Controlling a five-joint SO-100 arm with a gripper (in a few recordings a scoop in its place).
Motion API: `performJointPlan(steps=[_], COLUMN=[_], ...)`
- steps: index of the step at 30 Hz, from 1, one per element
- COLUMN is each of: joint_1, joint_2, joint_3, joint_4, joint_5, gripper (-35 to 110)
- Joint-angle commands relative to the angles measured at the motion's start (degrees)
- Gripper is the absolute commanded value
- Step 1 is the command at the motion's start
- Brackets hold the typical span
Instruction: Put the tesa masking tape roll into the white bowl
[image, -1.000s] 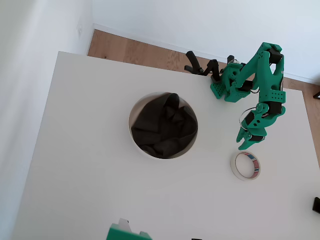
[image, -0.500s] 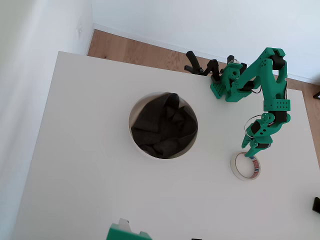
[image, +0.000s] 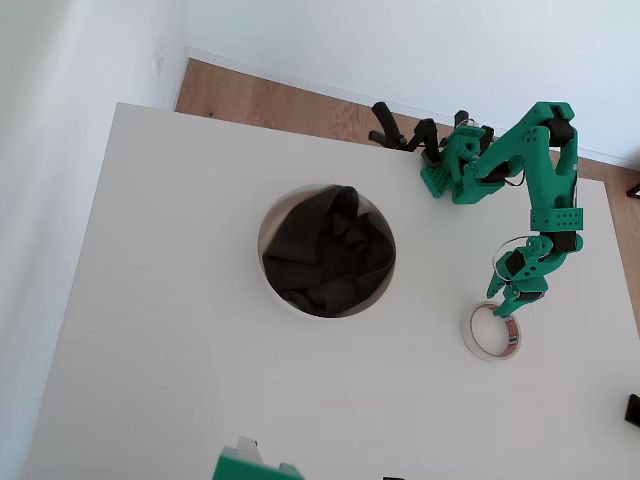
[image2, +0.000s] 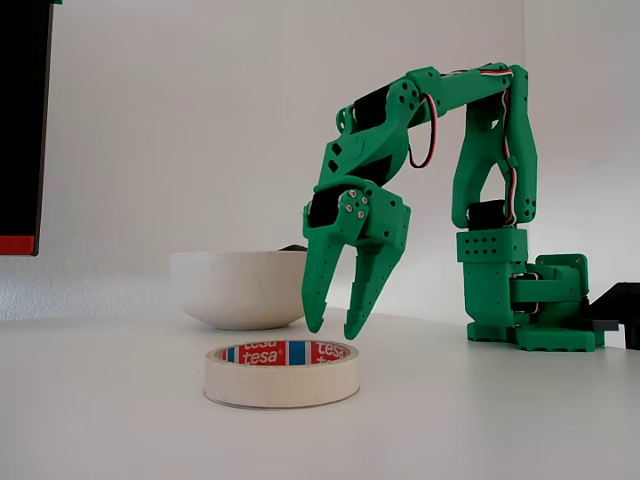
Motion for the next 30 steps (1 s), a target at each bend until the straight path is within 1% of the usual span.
performJointPlan(steps=[1, 13, 25, 27, 29, 30], joint_1=[-1.3, -3.5, -7.9, -8.4, -9.0, -9.1], joint_2=[1.1, -2.5, -2.9, -2.9, -2.9, -2.9], joint_3=[-3.4, -3.5, -3.5, -3.5, -3.5, -3.5], joint_4=[-0.3, -2.1, 0.0, 0.1, 0.1, 0.1], joint_5=[1.4, 3.2, 5.5, 5.1, 4.4, 4.7], gripper=[13, 14, 12, 7, -8, -8])
